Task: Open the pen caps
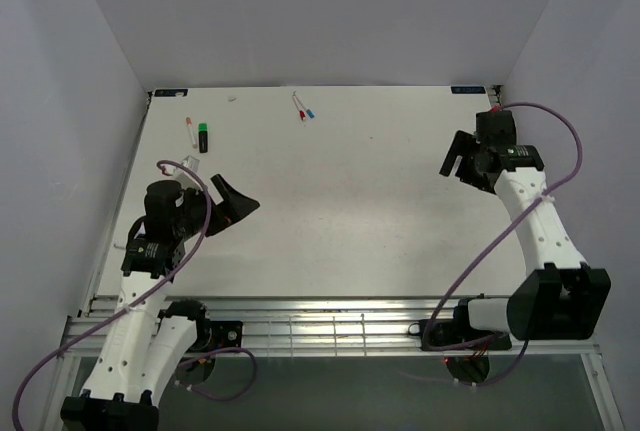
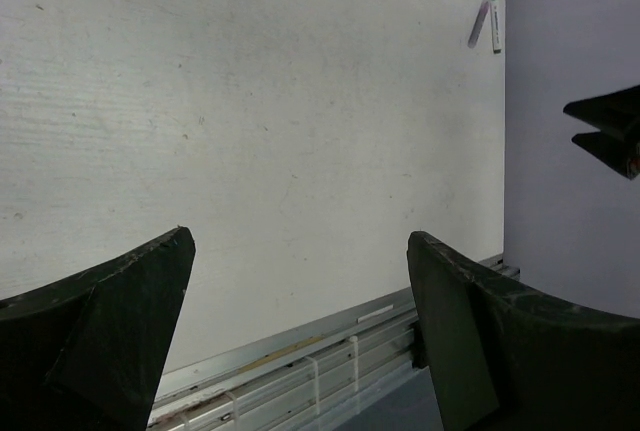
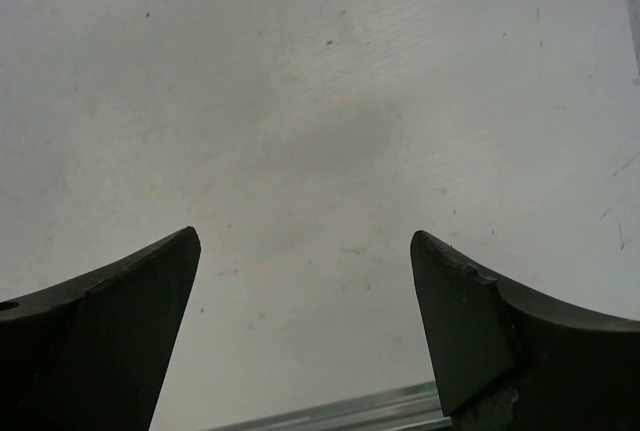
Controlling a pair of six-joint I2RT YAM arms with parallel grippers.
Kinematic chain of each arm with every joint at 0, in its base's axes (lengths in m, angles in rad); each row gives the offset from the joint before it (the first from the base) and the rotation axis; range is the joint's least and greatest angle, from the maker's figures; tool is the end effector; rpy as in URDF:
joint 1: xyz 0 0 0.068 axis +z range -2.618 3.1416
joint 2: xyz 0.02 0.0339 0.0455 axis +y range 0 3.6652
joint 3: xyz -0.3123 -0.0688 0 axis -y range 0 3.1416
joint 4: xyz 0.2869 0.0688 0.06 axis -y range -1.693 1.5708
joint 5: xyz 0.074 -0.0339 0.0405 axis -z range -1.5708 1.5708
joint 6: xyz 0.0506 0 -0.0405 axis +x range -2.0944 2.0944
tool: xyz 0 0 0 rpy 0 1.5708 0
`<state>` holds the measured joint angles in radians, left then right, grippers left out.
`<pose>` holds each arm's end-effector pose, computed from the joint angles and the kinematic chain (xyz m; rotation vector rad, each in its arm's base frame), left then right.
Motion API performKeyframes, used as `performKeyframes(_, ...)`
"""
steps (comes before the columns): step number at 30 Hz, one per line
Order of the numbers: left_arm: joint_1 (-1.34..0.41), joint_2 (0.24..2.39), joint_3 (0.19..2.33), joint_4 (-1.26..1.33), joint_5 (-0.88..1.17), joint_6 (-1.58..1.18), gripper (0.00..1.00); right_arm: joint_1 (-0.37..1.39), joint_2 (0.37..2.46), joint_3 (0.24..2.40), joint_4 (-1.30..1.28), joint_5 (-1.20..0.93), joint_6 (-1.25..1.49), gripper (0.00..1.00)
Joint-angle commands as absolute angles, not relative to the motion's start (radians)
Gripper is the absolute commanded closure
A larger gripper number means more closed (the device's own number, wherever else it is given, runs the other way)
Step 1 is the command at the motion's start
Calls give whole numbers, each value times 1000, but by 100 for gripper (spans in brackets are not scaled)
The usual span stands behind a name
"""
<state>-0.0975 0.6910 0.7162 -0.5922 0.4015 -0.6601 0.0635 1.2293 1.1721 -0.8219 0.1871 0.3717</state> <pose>0.1636 -0.0359 0.3150 -0.3748 2.1823 -0.8626 0.2842 0.0086 0.3560 0.4538 2.3866 -0.0336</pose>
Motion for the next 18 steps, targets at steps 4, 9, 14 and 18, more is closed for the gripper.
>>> performKeyframes(4,-92,750,680,-482,489,-630,2,12,1483,1287,-580,302,350,15)
performKeyframes(9,-94,782,727,-422,532,-647,2,5,1686,1393,-479,356,339,18)
performKeyframes(14,-94,833,749,-325,575,-681,3,-52,1843,1472,-420,324,345,25)
performKeyframes(18,-94,879,782,-296,577,-675,3,-80,1923,1509,-379,298,347,36)
